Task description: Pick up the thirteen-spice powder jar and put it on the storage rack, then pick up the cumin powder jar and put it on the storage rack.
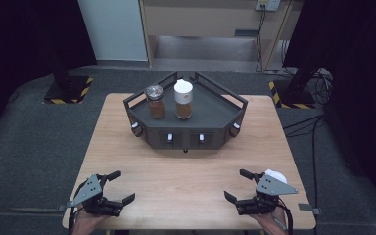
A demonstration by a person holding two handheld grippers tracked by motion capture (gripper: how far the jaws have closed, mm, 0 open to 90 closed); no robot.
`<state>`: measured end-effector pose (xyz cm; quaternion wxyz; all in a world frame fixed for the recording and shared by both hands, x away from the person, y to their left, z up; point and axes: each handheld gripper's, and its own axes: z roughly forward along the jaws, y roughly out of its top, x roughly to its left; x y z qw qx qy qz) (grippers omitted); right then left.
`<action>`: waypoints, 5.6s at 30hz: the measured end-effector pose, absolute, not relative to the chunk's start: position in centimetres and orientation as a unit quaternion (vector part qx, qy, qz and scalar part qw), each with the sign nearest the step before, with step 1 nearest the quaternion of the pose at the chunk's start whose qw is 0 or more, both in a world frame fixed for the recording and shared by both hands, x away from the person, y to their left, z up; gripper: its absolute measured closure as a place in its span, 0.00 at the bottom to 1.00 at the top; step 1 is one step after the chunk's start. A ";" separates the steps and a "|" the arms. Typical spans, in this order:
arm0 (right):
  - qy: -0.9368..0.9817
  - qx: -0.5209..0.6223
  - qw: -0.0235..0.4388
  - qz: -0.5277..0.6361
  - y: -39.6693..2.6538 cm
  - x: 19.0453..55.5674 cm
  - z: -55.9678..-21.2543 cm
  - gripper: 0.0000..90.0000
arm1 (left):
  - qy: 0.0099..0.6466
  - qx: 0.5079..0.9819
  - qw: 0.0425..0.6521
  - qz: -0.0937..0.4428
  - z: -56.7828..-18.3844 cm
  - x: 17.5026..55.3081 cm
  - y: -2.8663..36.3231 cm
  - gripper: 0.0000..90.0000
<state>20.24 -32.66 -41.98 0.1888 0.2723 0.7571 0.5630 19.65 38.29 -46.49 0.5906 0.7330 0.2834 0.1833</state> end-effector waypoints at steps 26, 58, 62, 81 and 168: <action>0.764 0.267 0.188 0.556 -32.4 20.5 -42.5 0.10 | 0.277 0.735 0.591 0.181 -46.5 19.8 38.2 0.03; 0.739 0.290 0.216 0.568 -33.1 18.6 -39.0 0.08 | 0.277 0.739 0.588 0.178 -46.4 19.8 38.1 0.03; 0.738 0.296 0.225 0.563 -33.4 18.2 -38.0 0.08 | 0.278 0.739 0.588 0.179 -46.4 19.8 38.0 0.03; 0.715 0.340 0.255 0.555 -36.4 17.0 -36.3 0.08 | 0.277 0.739 0.587 0.179 -46.4 19.8 38.0 0.03; 0.737 0.402 0.236 0.489 -35.0 18.9 -37.9 0.33 | 0.277 0.741 0.585 0.179 -46.3 19.8 37.9 0.03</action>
